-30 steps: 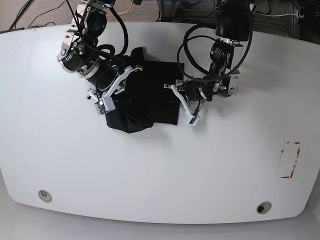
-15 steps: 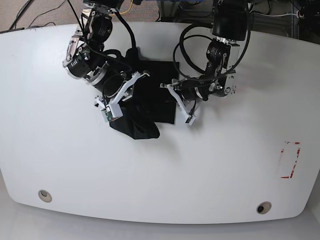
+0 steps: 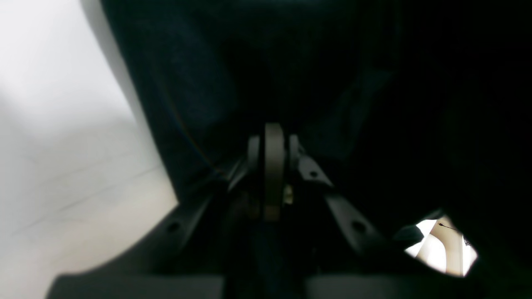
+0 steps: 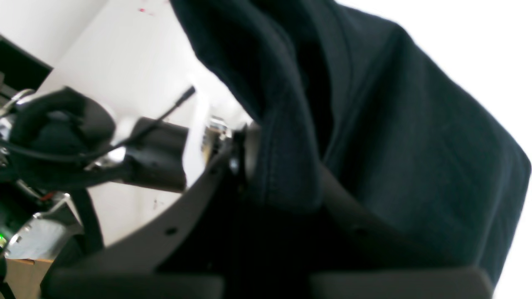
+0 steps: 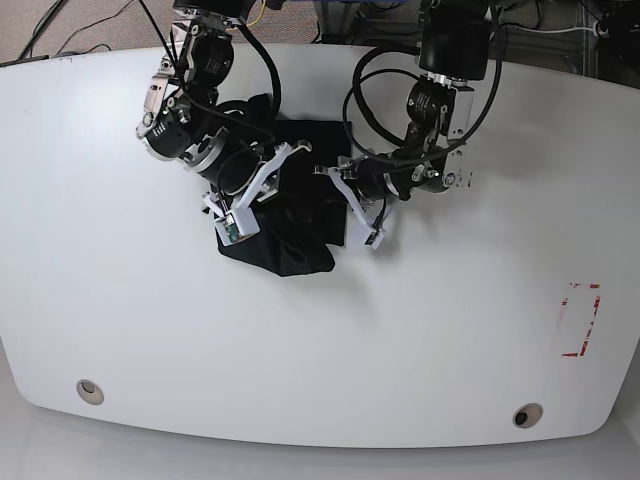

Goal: Layout the t-shirt on the table in an organized manner, then fold the t-shirt properly
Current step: 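Press the folded ends together at the center with both grippers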

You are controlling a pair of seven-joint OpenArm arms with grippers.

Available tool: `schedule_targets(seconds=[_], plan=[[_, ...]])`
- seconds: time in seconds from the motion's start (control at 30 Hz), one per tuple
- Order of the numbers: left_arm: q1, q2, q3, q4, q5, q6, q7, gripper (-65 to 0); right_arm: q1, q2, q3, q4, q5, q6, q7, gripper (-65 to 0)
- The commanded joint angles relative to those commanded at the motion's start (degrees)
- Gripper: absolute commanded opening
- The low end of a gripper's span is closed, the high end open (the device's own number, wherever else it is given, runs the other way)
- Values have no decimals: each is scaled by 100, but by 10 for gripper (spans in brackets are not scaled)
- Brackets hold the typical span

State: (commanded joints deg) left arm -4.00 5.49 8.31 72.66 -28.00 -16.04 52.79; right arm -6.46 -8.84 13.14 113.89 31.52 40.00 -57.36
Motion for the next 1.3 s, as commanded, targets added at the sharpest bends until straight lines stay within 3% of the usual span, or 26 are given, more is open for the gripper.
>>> schedule_targets(seconds=[0.27,0.37,0.87,1.3], plan=[[0,0,0,26,-9,0,0,-650,-18,9,0,0,0,-84,9,-338],[0,0,-9,26,-9,0,0,-650,-26,9,-35,0,9,-145,9,-284],[0,-9,-193,545,-26,-18,9,-650,-53,53,-9,53,53,-110,-18,-263],[26,-193,-554,1582,-26,-26,18,-650,-255,527,0,132,53,-92,-18,-263]])
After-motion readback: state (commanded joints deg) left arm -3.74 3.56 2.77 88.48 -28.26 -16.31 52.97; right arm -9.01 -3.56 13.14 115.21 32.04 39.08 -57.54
